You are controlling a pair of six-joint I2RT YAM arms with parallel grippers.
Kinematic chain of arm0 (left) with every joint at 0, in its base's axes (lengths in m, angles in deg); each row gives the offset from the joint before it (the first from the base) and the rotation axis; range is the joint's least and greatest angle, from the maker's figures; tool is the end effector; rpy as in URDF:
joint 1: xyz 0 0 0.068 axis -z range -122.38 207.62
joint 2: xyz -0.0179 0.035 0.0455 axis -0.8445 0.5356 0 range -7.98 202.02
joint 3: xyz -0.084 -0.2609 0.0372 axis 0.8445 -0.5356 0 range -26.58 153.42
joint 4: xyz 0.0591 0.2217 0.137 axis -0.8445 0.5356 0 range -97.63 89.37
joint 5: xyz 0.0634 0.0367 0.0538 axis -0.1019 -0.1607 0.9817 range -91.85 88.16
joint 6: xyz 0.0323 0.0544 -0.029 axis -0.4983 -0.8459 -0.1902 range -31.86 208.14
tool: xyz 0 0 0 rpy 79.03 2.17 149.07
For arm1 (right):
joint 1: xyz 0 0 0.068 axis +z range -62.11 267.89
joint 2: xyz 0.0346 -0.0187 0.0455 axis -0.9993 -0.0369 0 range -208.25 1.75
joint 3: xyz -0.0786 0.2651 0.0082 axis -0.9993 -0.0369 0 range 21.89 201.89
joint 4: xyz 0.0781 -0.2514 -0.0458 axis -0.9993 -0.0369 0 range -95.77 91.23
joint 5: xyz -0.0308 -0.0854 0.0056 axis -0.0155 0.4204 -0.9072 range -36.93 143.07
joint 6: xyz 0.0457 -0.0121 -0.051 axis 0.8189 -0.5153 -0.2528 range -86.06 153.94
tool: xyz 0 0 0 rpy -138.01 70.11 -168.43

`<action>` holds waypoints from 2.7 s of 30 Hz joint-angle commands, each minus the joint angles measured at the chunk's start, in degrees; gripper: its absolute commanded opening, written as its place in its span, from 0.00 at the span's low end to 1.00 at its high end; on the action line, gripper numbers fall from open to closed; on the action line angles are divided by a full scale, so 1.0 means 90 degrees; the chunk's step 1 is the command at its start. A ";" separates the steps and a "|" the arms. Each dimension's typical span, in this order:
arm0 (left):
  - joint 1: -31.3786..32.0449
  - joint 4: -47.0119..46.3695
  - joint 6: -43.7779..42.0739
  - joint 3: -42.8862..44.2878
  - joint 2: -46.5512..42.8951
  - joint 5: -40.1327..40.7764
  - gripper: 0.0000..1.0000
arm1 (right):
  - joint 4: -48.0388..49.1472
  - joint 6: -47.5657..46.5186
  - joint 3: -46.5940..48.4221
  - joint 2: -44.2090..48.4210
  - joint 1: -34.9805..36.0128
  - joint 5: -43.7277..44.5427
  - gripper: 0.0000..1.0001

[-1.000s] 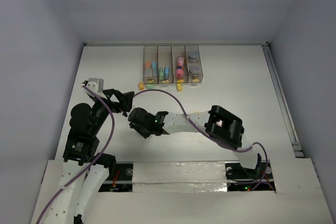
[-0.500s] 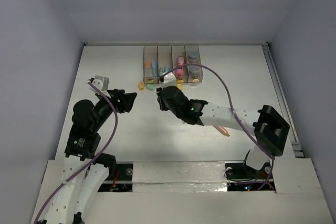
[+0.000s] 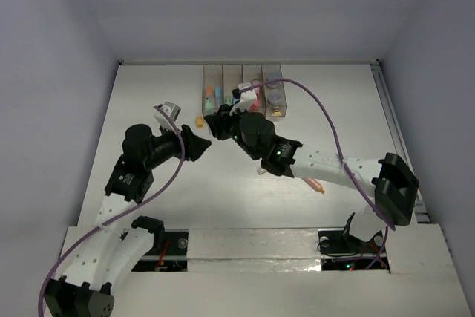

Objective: Sort the stationery into containers
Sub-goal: Pick up the pen from the center of the board, then move the pen cap to the center of the board.

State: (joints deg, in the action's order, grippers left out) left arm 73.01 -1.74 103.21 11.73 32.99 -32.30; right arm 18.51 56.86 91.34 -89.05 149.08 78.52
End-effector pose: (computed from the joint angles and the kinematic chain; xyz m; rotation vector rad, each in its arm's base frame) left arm 0.1783 -0.0788 0.3192 0.4096 1.7258 -0.8442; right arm 0.2161 0.3425 0.3369 -0.2137 1.6765 0.7543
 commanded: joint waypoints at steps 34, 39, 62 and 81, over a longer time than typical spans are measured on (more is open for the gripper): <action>0.0018 -0.0498 0.0015 0.0021 -0.0587 0.0601 0.32 | 0.1537 0.1555 -0.0197 -0.0086 0.0164 -0.1656 0.00; 0.0018 -0.0498 -0.0004 0.0021 -0.0587 0.0650 0.27 | 0.1615 0.1701 -0.0226 -0.0096 0.0164 -0.2046 0.00; 0.0018 -0.0225 -0.0151 0.0168 -0.0783 0.0962 0.00 | 0.0229 0.0415 -0.1378 0.1574 -0.1290 -0.3725 0.41; 0.0018 -0.0264 -0.0161 0.0138 -0.1193 0.0611 0.00 | -0.1861 -0.2468 0.2019 -0.2936 -0.1516 -0.3238 0.72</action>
State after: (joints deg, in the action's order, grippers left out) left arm 73.30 -1.36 102.21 11.68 22.90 -25.18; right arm 2.99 39.31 104.68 -112.55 135.48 46.00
